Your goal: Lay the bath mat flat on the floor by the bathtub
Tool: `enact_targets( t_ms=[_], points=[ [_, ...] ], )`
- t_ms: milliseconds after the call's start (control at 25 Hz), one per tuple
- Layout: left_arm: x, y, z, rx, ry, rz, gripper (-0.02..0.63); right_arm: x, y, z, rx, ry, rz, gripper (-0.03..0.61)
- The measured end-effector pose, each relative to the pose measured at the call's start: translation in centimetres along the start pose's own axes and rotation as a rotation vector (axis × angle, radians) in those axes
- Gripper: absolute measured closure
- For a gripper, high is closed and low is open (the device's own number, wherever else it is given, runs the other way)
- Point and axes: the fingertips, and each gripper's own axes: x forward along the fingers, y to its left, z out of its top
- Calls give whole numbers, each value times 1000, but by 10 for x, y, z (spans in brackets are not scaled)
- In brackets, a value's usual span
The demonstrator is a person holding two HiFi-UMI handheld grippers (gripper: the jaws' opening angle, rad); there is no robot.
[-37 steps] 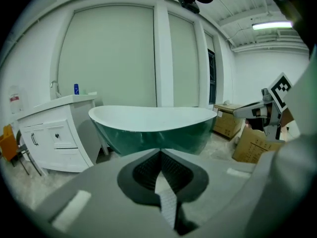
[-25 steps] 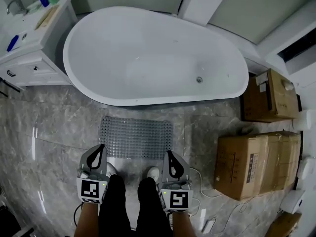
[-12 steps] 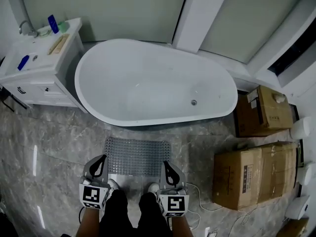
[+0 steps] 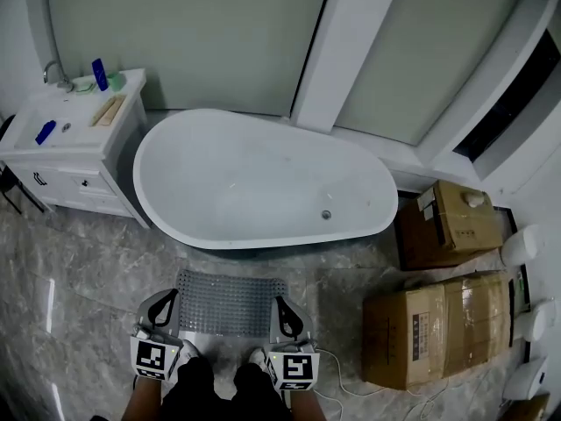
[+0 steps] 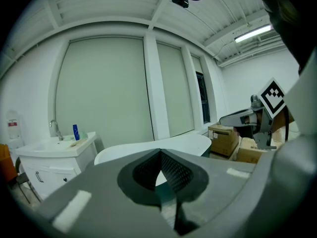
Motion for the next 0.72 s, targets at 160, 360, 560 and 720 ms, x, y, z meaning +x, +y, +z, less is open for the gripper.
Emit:
enact_targets(
  t_ms=[160, 360, 560, 720],
  points=[
    [-5, 2, 8, -25, -10, 0, 612, -4, -3, 15, 9, -23, 6, 552],
    [-8, -7, 25, -23, -52, -15, 612, -14, -9, 26, -11, -46, 9, 552],
    [-10, -13, 28, -4, -56, -12, 612, -18, -15, 35, -21, -71, 9, 552],
    [-10, -1, 41, -73, -44, 36, 612, -16, -18, 43, -6, -84, 5, 552]
  ],
)
